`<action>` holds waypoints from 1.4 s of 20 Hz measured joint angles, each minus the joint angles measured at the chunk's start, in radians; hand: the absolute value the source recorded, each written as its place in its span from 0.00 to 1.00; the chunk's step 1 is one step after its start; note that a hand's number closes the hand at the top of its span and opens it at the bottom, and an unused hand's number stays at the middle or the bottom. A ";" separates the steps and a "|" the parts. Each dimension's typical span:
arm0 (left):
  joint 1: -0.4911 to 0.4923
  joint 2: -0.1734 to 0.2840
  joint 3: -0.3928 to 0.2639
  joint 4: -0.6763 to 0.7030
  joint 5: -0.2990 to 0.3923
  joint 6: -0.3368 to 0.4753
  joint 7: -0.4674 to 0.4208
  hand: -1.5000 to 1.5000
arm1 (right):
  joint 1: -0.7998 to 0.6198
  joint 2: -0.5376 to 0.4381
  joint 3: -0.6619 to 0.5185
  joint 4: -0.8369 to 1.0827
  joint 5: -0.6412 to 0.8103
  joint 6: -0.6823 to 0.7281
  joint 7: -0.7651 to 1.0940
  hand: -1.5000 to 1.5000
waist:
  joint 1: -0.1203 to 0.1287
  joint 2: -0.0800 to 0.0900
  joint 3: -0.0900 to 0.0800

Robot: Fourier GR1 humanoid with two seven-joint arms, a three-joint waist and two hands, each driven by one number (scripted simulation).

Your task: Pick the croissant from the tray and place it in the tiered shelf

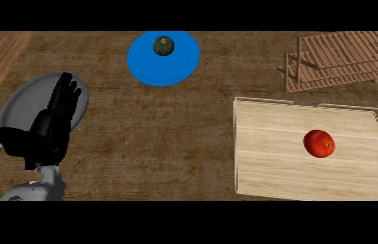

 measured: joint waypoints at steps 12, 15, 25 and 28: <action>-0.019 -0.004 0.006 -0.001 -0.009 -0.008 0.010 0.50 | -0.175 0.001 -0.009 0.358 0.002 -0.090 -0.087 0.00 | 0.013 0.006 0.001; -0.005 -0.016 -0.005 -0.014 -0.020 -0.001 0.009 0.50 | -0.198 -0.024 -0.012 0.416 -0.003 -0.060 -0.111 0.00 | 0.015 0.007 0.001; -0.009 -0.024 -0.004 -0.022 -0.024 -0.002 0.021 0.50 | -0.258 -0.084 -0.089 0.487 -0.100 0.037 -0.196 0.00 | 0.012 0.007 0.001; -0.005 -0.025 -0.001 -0.025 -0.023 -0.003 0.019 0.50 | -0.266 -0.123 -0.122 0.497 -0.136 0.046 -0.184 0.00 | 0.010 0.006 0.001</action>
